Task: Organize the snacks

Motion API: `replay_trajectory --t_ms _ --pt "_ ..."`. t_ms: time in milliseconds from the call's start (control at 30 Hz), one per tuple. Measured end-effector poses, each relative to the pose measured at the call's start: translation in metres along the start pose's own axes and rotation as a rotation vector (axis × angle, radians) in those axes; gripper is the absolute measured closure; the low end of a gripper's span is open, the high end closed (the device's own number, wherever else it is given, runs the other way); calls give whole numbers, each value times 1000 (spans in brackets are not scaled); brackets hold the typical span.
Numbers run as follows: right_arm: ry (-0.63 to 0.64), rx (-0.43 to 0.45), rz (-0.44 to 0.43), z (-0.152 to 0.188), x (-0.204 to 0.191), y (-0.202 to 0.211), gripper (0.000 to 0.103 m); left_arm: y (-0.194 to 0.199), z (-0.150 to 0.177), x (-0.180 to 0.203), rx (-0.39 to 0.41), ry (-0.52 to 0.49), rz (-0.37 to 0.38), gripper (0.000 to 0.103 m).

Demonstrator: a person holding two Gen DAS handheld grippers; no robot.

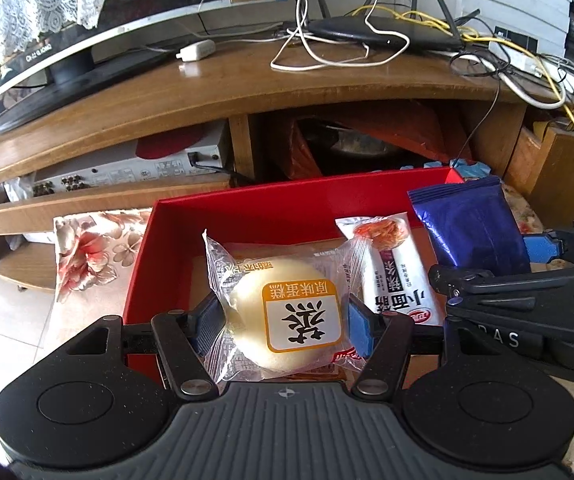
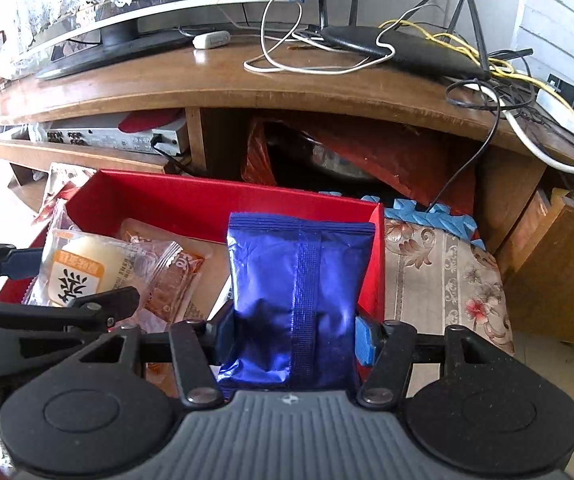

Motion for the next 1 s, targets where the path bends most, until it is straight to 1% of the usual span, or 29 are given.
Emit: replay_trajectory --t_ms 233,467,700,833,933,1000 --pt "15 -28 3 3 -2 -18 46 -16 5 -2 -32 2 -14 34" --pt "24 -48 9 5 -3 -26 46 -24 8 -1 -41 -7 -30 33" --pt "44 -49 24 5 -5 -27 47 -26 10 -5 -60 7 -31 27" --pt "45 -50 26 5 -4 -25 44 -26 11 -7 -67 12 -31 24" --pt "33 -52 8 3 -2 -23 43 -23 9 -9 -66 19 -35 20" --pt "37 -40 18 2 -2 -19 41 -20 9 -10 -63 23 -34 20"
Point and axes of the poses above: each gripper's, at about its wrist camera, not at the fingertips, and y roughly against the way its jaws point, x to its right, z to its underside, the point moved 3 cm from there along -y, roughly the way its jaws point, and after that the axes turned 4 degrees about -x, right-handed, at the moved point
